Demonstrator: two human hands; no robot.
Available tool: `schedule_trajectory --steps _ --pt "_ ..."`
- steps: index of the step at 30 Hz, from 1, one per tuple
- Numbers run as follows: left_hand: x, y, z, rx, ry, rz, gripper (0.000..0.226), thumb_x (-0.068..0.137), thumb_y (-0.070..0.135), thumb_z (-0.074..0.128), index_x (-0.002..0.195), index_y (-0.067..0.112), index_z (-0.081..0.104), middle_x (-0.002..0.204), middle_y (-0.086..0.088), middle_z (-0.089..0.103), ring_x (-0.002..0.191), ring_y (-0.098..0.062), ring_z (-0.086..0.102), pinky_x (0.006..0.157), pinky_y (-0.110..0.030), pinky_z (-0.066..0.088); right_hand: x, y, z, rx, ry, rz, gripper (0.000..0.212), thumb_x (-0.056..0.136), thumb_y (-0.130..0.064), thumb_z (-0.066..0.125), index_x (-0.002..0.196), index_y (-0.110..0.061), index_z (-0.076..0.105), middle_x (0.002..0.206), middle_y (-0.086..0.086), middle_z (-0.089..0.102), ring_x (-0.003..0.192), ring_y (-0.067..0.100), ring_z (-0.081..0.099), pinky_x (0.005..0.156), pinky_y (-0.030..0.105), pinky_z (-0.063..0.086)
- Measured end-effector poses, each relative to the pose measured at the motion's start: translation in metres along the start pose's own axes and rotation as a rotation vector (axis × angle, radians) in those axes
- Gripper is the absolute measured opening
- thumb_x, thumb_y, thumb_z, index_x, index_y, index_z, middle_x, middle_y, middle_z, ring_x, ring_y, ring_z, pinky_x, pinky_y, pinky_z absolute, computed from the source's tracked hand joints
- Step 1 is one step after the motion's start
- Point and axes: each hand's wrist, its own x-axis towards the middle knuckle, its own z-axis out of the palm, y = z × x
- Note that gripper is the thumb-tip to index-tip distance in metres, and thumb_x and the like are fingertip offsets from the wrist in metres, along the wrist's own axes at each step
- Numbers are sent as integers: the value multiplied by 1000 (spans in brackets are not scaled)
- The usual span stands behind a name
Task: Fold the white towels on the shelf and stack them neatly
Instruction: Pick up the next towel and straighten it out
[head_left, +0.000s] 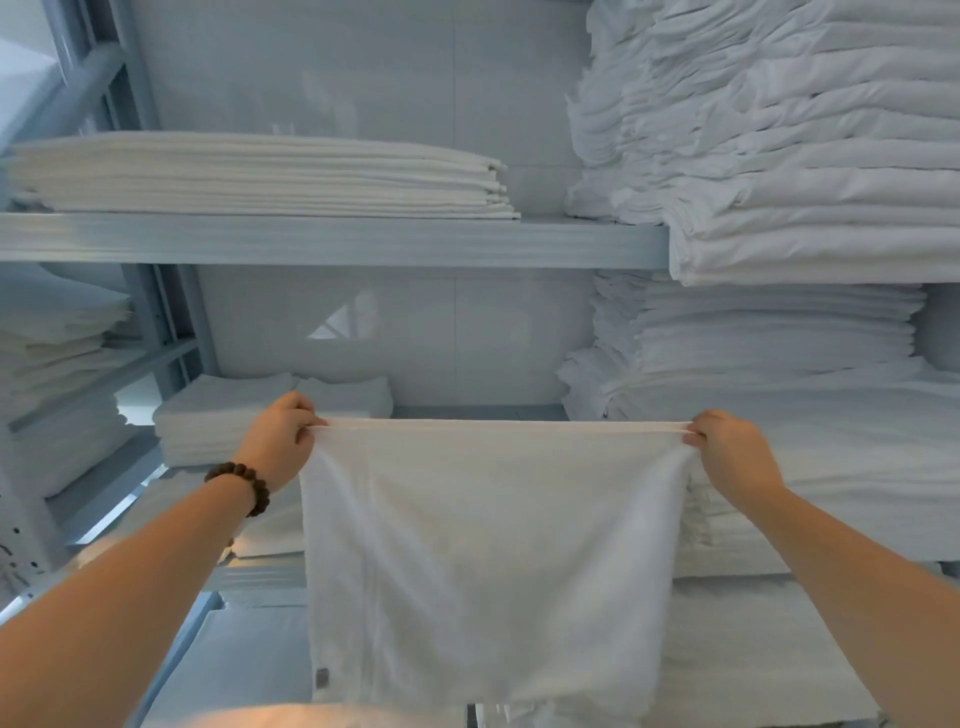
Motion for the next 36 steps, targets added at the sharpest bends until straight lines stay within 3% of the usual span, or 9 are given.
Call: schedule_trajectory --steps 5,11,16,20,23,27,29,33,36 --pt "5 -11 -12 21 -46 73 23 83 -9 52 92 0 72 98 -8 54 83 -22 51 76 -28 37 10 0 -8 -18 -145 -6 27 83 -26 68 81 1 65 89 16 63 91 34 58 75 37 40" --pt "14 -33 -14 -69 -178 11 15 85 1 63 95 6 73 98 -4 57 85 -21 54 79 -31 41 17 -14 2 263 -117 162 25 79 -28 73 70 -7 66 70 10 62 67 26 54 61 32 40" --pt "9 -58 -14 -727 -431 -422 29 84 -12 57 73 7 76 89 -10 70 87 -22 63 78 -26 50 19 -14 27 764 -216 378 24 87 -20 65 74 0 63 75 18 60 71 30 58 71 44 53" --pt "3 -68 -10 -1085 -488 -602 31 81 -14 49 80 1 76 93 -17 71 80 -22 70 64 -26 57 17 -14 35 1032 -245 449 13 91 -3 54 78 -2 56 74 12 53 69 21 51 55 17 50" --pt "4 -71 5 -1220 -446 -700 27 84 -10 47 98 -3 69 98 -15 71 83 -20 70 66 -29 58 19 -11 51 1051 -184 564 10 88 0 58 78 -4 58 74 12 54 67 20 50 48 18 48" --pt "9 -52 50 -1193 -412 -906 32 89 -13 42 113 1 57 97 -14 64 87 -23 61 87 -36 47 19 -23 86 878 -77 787 20 78 -3 72 64 -12 60 74 16 60 58 23 51 57 32 51" --pt "10 -29 70 -1127 -377 -954 30 87 -15 46 109 0 60 93 -15 61 84 -23 58 79 -34 49 13 -42 100 940 -92 851 20 76 -4 73 63 -12 61 76 18 63 59 24 55 69 42 53" --pt "2 30 100 -1051 -320 -832 22 84 -13 55 98 0 65 79 -12 61 68 -16 59 57 -19 54 -4 -101 112 1122 -179 755 12 78 0 69 71 -7 64 75 18 62 64 27 57 64 37 48" --pt "-3 66 116 -1032 -309 -750 17 82 -9 62 90 5 69 83 -11 65 70 -14 62 60 -17 54 -15 -142 111 1186 -246 699 12 81 1 67 74 -9 64 74 13 63 67 26 60 62 34 50"
